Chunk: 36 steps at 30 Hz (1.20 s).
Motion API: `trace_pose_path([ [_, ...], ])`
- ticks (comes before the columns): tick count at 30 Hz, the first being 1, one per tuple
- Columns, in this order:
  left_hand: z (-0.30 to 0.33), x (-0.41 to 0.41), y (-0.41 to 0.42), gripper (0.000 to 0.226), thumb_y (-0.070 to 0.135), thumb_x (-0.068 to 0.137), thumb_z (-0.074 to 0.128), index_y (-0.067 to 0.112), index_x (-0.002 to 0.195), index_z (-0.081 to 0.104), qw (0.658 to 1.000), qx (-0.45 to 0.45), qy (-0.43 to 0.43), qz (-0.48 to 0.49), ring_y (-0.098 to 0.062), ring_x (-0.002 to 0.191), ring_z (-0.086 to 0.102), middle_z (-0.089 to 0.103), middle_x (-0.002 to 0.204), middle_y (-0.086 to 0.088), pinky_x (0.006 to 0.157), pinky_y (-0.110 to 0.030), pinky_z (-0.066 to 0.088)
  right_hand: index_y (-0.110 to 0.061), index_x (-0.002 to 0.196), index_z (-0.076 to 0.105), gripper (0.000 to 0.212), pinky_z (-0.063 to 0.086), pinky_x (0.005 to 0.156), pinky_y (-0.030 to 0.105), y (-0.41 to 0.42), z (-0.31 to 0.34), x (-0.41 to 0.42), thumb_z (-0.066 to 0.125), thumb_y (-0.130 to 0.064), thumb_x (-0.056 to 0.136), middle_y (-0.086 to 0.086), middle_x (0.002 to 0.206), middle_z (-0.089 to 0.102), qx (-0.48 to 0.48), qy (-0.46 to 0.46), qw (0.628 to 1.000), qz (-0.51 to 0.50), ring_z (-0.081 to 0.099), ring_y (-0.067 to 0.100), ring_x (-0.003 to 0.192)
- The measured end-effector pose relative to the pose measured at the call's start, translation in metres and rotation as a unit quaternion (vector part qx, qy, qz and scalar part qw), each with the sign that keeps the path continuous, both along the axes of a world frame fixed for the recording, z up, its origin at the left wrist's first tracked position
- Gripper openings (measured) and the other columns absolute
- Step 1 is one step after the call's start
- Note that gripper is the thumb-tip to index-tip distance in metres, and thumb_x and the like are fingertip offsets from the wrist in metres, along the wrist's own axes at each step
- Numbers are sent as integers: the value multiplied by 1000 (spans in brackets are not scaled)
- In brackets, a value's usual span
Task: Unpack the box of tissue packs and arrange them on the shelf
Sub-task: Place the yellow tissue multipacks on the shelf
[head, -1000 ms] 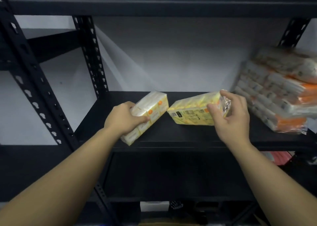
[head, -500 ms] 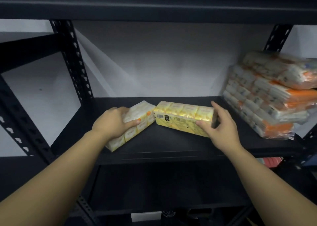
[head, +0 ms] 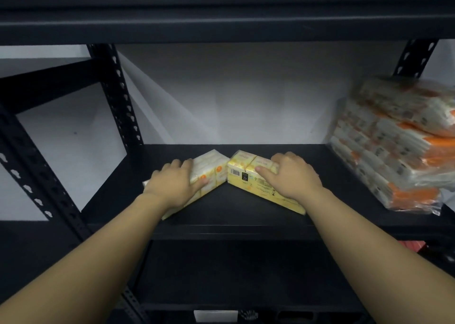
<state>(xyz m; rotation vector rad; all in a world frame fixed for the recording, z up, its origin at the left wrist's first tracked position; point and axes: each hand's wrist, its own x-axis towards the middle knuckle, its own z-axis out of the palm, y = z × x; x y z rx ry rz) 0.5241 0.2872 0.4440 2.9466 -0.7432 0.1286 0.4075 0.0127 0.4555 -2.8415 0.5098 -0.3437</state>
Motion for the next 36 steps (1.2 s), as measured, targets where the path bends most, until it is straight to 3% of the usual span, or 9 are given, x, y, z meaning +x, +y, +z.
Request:
trace_pose_path([
  [5,1,9,6,82,79,94,37,25,156,33,1000,-1,1,-25,-27,127,54,52,143,-4,104,-48,47,-17,138,53,90,45,95,49,9,-1,26,24,-86,89,6,131,62,-6,53,998,-40,57,31,120],
  [10,5,27,10,78,74,96,42,28,158,30,998,6,15,-58,-26,129,53,49,148,-4,105,-48,47,-23,116,63,84,45,86,46,-2,-16,14,23,-90,86,-1,106,62,-65,-10,998,-18,57,23,97],
  [15,7,51,0,77,72,96,47,29,158,31,996,-1,25,-82,-27,129,52,48,150,-3,104,-49,47,-33,114,62,74,41,89,42,-10,-25,-3,33,-92,81,-9,103,59,-94,-92,990,43,54,18,98],
  [22,8,76,-30,77,74,96,45,33,160,32,989,-5,13,-148,-28,133,49,40,157,0,108,-45,44,-28,120,64,76,38,97,39,-13,-43,-19,66,-83,68,-9,113,58,-90,-164,981,54,52,16,105],
  [27,7,84,-43,73,66,98,51,28,159,38,979,2,-24,-202,-27,135,44,42,154,-4,112,-42,40,-26,117,65,83,35,99,39,-7,-48,-22,70,-83,57,-10,112,54,-89,-144,984,47,50,17,107],
  [30,10,76,-52,71,58,99,56,24,159,38,977,13,-32,-212,-27,137,44,41,157,-6,113,-43,40,-28,116,65,89,33,99,39,-7,-41,-23,63,-92,55,-11,111,53,-90,-145,984,45,48,16,107],
  [33,10,56,-57,65,57,99,56,22,153,47,970,-61,-25,-232,-25,135,46,47,152,-5,113,-42,40,-29,125,63,100,37,103,42,-14,-27,-22,52,-101,57,-10,120,55,-70,-126,989,30,48,16,114],
  [36,6,25,-65,56,61,98,53,24,140,60,951,-153,-9,-269,-17,126,51,59,134,1,106,-37,44,-29,140,57,108,37,111,45,-28,-17,-23,42,-103,63,-6,142,55,-54,-61,996,19,48,19,131],
])
